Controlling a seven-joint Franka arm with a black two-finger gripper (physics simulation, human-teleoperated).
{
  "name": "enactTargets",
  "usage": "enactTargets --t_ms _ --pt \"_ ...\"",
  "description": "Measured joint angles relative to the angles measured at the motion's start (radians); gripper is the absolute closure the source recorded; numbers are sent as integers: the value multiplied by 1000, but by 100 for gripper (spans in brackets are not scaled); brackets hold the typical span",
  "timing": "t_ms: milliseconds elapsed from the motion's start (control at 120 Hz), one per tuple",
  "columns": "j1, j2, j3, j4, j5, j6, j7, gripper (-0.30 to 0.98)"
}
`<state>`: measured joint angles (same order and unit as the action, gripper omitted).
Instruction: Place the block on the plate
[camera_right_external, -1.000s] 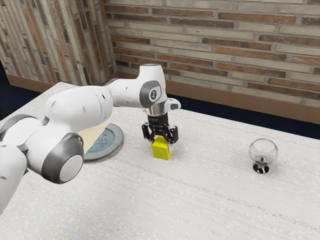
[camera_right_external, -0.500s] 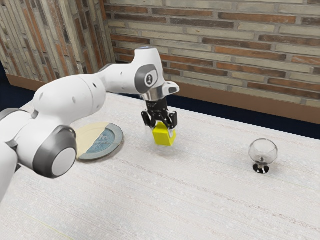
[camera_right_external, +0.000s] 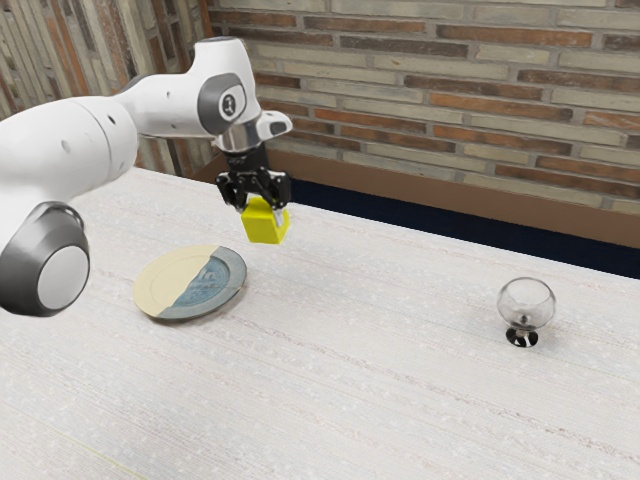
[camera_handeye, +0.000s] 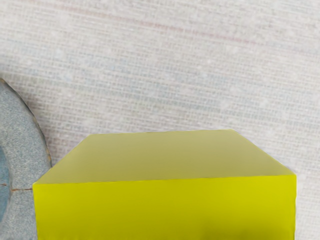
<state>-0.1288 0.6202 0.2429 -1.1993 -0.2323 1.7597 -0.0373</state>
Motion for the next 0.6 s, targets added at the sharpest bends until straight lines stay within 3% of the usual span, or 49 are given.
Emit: enactTargets --t_ms 600 --pt "174 34 27 -77 54 76 -15 37"
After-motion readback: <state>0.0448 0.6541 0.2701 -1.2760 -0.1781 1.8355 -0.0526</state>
